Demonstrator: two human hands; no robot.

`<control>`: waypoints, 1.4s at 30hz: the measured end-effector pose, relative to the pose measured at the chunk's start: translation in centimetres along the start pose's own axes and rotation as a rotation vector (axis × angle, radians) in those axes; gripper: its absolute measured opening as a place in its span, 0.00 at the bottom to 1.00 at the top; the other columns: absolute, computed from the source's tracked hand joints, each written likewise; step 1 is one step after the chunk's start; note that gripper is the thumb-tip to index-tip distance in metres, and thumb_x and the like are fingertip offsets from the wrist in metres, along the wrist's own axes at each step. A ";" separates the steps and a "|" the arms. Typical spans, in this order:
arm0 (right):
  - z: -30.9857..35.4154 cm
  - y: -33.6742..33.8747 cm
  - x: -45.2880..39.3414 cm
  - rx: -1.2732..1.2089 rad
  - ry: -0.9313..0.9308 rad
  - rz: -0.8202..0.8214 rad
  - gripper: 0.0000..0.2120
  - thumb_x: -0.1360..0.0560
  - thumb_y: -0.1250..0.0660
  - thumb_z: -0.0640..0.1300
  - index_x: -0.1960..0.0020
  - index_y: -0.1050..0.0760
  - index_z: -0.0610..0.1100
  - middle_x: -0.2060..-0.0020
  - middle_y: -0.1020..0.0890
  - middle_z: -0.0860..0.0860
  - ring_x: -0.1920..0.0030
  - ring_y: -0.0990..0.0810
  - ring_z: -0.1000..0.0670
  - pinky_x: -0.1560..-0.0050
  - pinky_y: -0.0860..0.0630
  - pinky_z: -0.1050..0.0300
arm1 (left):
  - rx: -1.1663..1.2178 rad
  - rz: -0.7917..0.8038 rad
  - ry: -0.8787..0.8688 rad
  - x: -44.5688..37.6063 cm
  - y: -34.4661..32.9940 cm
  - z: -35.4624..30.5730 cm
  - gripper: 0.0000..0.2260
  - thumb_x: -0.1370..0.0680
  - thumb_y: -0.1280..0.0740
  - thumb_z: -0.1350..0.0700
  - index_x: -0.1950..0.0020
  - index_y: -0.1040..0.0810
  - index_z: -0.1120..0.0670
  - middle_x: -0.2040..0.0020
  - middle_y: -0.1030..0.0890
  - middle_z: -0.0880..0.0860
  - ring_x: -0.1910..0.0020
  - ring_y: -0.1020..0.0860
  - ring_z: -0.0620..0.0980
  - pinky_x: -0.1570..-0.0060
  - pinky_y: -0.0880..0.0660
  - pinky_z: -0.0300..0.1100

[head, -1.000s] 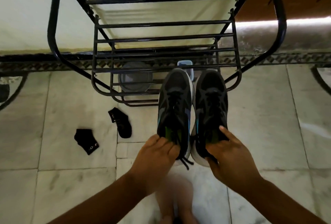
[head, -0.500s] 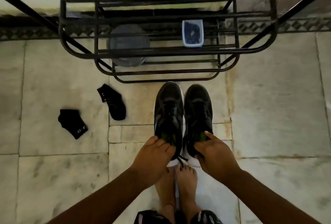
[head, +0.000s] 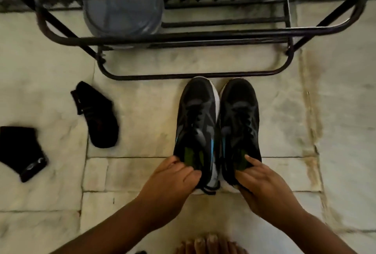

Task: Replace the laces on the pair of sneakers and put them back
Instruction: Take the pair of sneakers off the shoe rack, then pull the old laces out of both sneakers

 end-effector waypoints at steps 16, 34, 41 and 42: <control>0.4 -0.7 -0.2 0.105 0.093 -0.050 0.07 0.35 0.29 0.45 0.58 0.22 0.49 0.67 0.20 0.57 0.64 0.20 0.56 0.33 0.35 0.61 | -0.158 -0.233 -0.040 1.3 -2.7 0.4 0.13 0.31 0.41 0.58 0.49 0.24 0.50 0.58 0.21 0.46 0.59 0.24 0.46 0.41 0.33 0.41; 5.1 0.2 3.6 0.235 -0.017 0.269 0.31 0.25 0.43 0.31 0.25 0.45 0.47 0.39 0.24 0.45 0.42 0.23 0.43 0.49 0.24 0.49 | -0.143 -0.144 0.436 6.2 -2.4 -0.5 0.20 0.20 0.39 0.53 0.29 0.37 0.49 0.32 0.30 0.48 0.32 0.33 0.49 0.32 0.43 0.44; 5.4 0.2 2.9 0.142 -0.007 0.144 0.31 0.24 0.37 0.58 0.26 0.45 0.51 0.40 0.23 0.47 0.43 0.23 0.44 0.48 0.28 0.53 | 0.151 -0.176 0.448 5.4 -2.1 -1.4 0.19 0.25 0.33 0.45 0.36 0.31 0.45 0.42 0.25 0.43 0.42 0.25 0.45 0.41 0.37 0.43; 5.4 0.1 2.9 0.142 -0.003 0.128 0.31 0.24 0.38 0.58 0.26 0.44 0.51 0.40 0.23 0.47 0.43 0.23 0.44 0.46 0.28 0.53 | 0.203 -0.198 0.452 5.2 -2.1 -1.4 0.16 0.26 0.32 0.44 0.40 0.28 0.44 0.45 0.24 0.42 0.45 0.25 0.44 0.41 0.35 0.43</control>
Point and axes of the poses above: each hand's wrist, its own x-axis away from the middle knuckle, its own y-axis out of the back of the hand, z = x × y, the point moved 8 cm from there along -x, towards the middle knuckle
